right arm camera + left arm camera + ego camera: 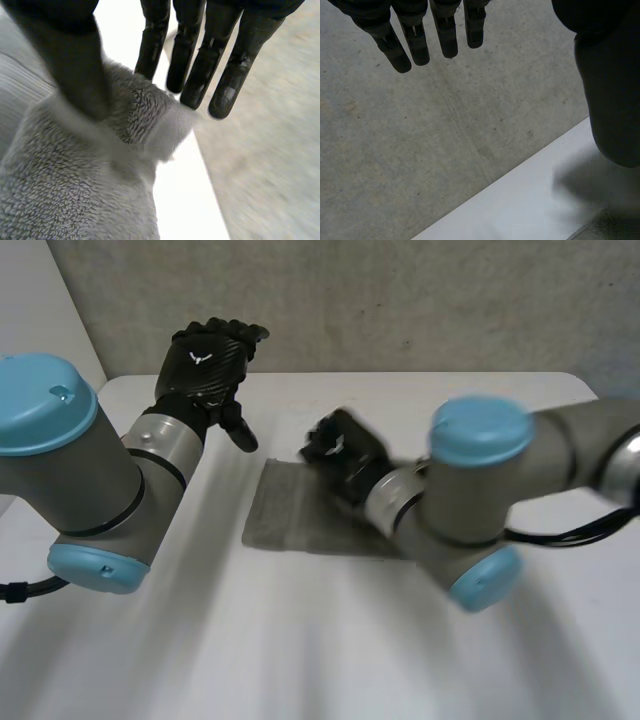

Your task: Fold the towel.

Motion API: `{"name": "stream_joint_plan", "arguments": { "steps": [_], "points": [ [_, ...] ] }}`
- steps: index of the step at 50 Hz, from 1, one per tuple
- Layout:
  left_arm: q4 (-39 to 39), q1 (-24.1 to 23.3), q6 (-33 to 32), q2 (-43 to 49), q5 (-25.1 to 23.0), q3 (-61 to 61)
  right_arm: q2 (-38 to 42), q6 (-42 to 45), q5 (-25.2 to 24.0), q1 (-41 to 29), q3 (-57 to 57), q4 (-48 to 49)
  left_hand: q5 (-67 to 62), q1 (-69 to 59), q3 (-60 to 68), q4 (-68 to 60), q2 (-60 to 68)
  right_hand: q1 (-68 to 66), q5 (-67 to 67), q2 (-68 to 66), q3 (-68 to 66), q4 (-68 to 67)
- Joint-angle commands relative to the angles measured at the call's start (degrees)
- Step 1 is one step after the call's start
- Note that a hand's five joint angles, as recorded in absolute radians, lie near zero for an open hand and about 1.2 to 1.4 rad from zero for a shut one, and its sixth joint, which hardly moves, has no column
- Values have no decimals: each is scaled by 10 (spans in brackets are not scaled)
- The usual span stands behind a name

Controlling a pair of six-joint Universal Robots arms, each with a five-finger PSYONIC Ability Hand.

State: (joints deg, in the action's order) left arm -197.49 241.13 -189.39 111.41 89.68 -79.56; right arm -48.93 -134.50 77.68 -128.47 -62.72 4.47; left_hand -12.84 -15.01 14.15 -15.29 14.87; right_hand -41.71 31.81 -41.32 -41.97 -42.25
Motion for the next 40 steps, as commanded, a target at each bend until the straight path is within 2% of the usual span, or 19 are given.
{"name": "stream_joint_plan", "arguments": {
  "steps": [1,2,6,9,15,25,27,28,29,30,31,33,35,40],
  "points": [
    [-1,12,2,-2,1,-4,20,-52,19,-18,-3,0,123,45,-36,47,-43,213,-214,209,216,218],
    [-1,12,3,-2,1,-4,20,-52,19,-18,-3,0,123,45,-36,47,-43,214,-215,210,216,219],
    [-2,22,4,-2,2,-1,-18,-142,72,-7,-22,-8,123,45,-36,47,-43,262,-263,258,265,268],
    [-1,23,3,-2,1,-1,-54,-182,94,35,-58,-16,123,45,-36,47,-43,273,-274,269,275,278],
    [-1,15,2,5,1,-6,-95,-200,78,99,-162,-24,123,45,-36,47,-43,249,-250,245,252,254],
    [-1,-13,0,32,1,-14,-93,-202,68,157,-247,-11,123,45,-36,47,-43,141,-142,137,144,147],
    [-1,-13,0,32,1,-14,-87,-202,64,168,-260,1,123,45,-36,47,-43,61,-62,57,64,67],
    [-1,-13,0,32,1,-15,-80,-202,64,174,-262,8,123,45,-36,47,-43,-23,22,-27,-20,-17],
    [-1,-13,0,32,1,-15,-80,-202,64,174,-262,8,123,45,-36,47,-43,-24,23,-27,-21,-18],
    [-1,-13,0,32,1,-15,-74,-202,65,180,-266,16,123,45,-36,47,-43,-123,122,-127,-121,-118],
    [-1,-13,0,31,1,-16,-74,-202,65,180,-266,16,121,43,-34,46,-42,-124,123,-128,-122,-119],
    [-1,-13,0,31,1,-16,-73,-203,68,191,-274,32,123,45,-36,47,-43,-339,338,-343,-336,-333],
    [-1,-13,1,29,2,-16,-79,-202,69,195,-278,39,123,45,-36,47,-43,-382,382,-386,-380,-377],
    [-1,-14,1,24,3,-17,-107,-196,68,205,-302,36,123,45,-36,47,-43,-383,382,-387,-380,-377]
  ]
}}
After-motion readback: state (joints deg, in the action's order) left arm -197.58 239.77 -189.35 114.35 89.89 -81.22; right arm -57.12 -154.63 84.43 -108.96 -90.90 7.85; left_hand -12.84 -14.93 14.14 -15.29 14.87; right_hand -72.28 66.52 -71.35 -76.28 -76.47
